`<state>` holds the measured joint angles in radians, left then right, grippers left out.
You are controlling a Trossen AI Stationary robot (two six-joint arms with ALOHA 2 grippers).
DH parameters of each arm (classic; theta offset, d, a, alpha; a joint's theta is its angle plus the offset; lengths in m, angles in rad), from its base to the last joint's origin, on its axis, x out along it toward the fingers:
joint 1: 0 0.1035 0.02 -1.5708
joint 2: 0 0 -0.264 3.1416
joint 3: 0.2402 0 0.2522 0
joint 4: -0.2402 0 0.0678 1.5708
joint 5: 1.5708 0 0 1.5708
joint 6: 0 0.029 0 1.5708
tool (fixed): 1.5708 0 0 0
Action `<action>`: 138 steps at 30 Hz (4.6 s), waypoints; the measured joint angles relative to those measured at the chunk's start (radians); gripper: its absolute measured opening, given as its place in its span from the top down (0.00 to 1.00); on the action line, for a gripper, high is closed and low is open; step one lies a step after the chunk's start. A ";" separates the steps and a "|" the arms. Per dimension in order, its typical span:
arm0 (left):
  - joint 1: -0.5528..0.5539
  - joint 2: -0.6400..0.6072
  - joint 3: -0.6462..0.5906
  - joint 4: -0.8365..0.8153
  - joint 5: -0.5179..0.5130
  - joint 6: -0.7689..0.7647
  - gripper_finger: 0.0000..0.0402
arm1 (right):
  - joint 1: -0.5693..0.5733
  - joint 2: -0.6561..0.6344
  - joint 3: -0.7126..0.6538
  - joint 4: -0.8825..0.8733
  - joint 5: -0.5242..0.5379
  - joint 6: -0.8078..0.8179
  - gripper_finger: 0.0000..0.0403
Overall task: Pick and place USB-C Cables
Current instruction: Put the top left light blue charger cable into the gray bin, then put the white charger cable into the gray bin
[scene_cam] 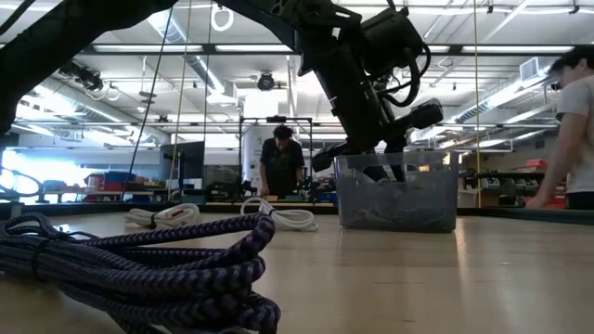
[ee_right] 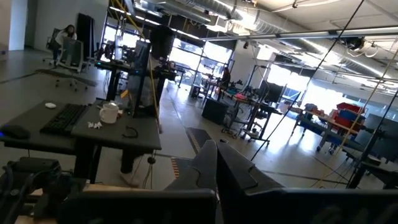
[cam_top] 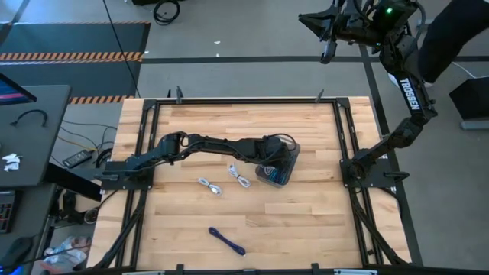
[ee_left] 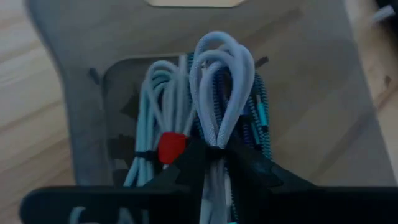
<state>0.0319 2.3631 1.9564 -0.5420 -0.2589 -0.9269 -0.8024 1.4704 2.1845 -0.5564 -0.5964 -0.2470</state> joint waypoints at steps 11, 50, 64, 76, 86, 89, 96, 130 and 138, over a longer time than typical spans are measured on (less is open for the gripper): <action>0.000 0.000 0.000 0.004 0.017 0.023 0.81 | 0.000 0.000 0.000 0.000 0.000 0.000 0.99; -0.206 -0.108 0.252 -1.012 0.102 0.778 0.60 | -0.014 0.000 0.000 -0.036 0.001 0.008 0.99; -0.106 -0.112 -0.047 -0.702 0.248 1.017 0.61 | -0.014 0.000 0.000 -0.100 0.033 0.019 0.99; -0.085 -0.112 -0.195 -0.628 0.265 1.135 0.58 | -0.014 0.001 0.000 -0.106 0.058 0.029 0.99; -0.063 -0.129 -0.124 -0.627 0.268 1.153 0.58 | -0.014 0.002 0.000 -0.106 0.106 0.064 0.99; -0.061 -0.129 -0.100 -0.624 0.272 1.155 0.58 | -0.014 0.002 0.000 -0.106 0.106 0.064 0.99; -0.056 -0.128 -0.085 -0.608 0.277 1.221 0.58 | -0.014 0.002 0.000 -0.106 0.106 0.069 0.99; -0.001 -0.123 -0.232 -0.525 0.290 1.302 0.58 | -0.014 0.002 0.000 -0.105 0.105 0.069 0.99; 0.007 -0.127 -0.245 -0.476 0.262 1.133 0.69 | -0.014 0.002 0.000 -0.105 0.105 0.069 0.99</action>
<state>0.0384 2.2360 1.7118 -1.0180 0.0030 0.2060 -0.8162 1.4719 2.1841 -0.6613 -0.4915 -0.1783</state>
